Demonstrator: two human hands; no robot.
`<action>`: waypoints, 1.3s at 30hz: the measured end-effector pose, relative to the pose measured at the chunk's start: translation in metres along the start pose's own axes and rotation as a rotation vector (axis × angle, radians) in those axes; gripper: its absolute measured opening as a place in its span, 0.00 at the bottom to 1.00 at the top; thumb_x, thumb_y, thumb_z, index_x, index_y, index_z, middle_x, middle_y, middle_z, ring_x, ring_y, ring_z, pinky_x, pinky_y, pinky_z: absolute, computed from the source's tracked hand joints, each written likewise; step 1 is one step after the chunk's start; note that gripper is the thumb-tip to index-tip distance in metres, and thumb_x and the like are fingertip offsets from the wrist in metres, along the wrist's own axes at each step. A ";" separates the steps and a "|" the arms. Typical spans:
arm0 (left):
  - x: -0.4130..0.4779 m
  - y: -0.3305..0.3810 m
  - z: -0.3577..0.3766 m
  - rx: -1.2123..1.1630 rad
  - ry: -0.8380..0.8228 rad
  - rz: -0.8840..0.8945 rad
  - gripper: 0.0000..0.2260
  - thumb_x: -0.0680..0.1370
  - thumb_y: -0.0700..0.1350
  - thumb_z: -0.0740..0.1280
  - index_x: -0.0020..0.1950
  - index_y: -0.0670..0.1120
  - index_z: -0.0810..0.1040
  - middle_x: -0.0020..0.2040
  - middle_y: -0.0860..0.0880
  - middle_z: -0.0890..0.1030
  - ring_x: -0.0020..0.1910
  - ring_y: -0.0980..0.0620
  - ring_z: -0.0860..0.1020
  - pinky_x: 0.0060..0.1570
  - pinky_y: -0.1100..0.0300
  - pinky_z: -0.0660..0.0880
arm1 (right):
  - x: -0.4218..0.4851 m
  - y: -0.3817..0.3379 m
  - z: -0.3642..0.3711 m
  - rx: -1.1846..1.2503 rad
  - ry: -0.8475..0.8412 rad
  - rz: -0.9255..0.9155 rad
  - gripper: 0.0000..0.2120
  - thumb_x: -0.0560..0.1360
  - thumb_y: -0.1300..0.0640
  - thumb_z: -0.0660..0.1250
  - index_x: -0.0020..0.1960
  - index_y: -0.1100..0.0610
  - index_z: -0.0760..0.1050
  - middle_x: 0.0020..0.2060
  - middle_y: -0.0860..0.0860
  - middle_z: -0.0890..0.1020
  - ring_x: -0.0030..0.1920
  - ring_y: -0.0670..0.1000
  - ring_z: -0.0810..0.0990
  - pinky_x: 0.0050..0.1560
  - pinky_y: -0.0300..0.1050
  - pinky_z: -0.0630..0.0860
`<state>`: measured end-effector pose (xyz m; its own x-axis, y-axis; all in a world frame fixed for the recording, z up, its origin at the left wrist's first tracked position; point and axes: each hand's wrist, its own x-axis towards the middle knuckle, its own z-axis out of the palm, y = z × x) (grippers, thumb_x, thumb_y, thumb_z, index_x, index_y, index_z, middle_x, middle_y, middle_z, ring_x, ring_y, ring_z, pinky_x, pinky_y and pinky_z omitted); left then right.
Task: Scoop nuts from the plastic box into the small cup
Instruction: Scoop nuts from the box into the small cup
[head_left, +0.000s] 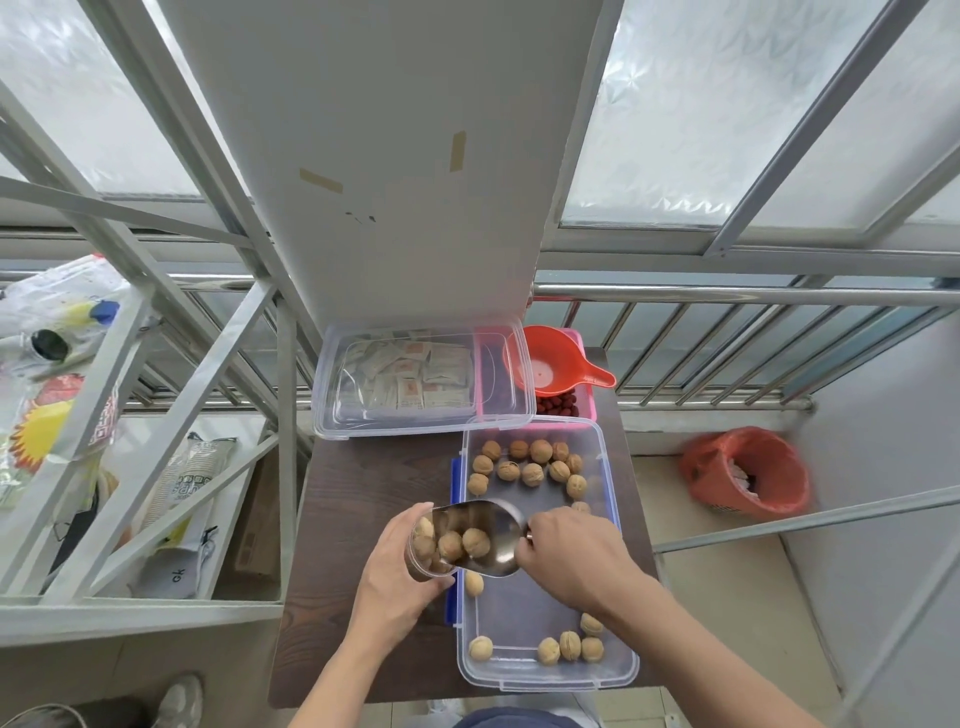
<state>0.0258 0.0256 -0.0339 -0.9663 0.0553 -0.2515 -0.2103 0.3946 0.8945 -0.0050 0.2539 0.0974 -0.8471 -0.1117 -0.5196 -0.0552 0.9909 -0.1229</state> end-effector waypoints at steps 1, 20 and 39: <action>0.000 0.000 0.000 -0.009 0.003 -0.002 0.41 0.65 0.37 0.84 0.74 0.59 0.75 0.70 0.58 0.79 0.70 0.57 0.78 0.71 0.56 0.75 | -0.002 -0.002 0.001 -0.017 0.025 -0.008 0.14 0.80 0.49 0.55 0.41 0.54 0.71 0.47 0.55 0.84 0.43 0.58 0.74 0.37 0.49 0.69; 0.000 -0.007 -0.001 0.016 0.020 -0.058 0.43 0.65 0.41 0.86 0.75 0.59 0.73 0.69 0.64 0.77 0.68 0.70 0.73 0.66 0.73 0.68 | 0.001 0.059 0.065 0.025 -0.170 0.256 0.12 0.81 0.51 0.55 0.46 0.52 0.74 0.52 0.55 0.82 0.55 0.60 0.83 0.45 0.49 0.72; -0.019 -0.016 -0.008 0.038 -0.002 -0.085 0.43 0.64 0.39 0.86 0.75 0.58 0.74 0.69 0.63 0.77 0.68 0.72 0.72 0.63 0.82 0.66 | 0.047 0.058 0.114 -0.141 -0.252 -0.057 0.18 0.80 0.44 0.58 0.49 0.57 0.79 0.53 0.59 0.85 0.54 0.61 0.82 0.46 0.49 0.65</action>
<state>0.0458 0.0106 -0.0401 -0.9448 0.0224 -0.3268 -0.2856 0.4323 0.8553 0.0125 0.2972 -0.0304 -0.6833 -0.1648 -0.7113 -0.1867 0.9812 -0.0480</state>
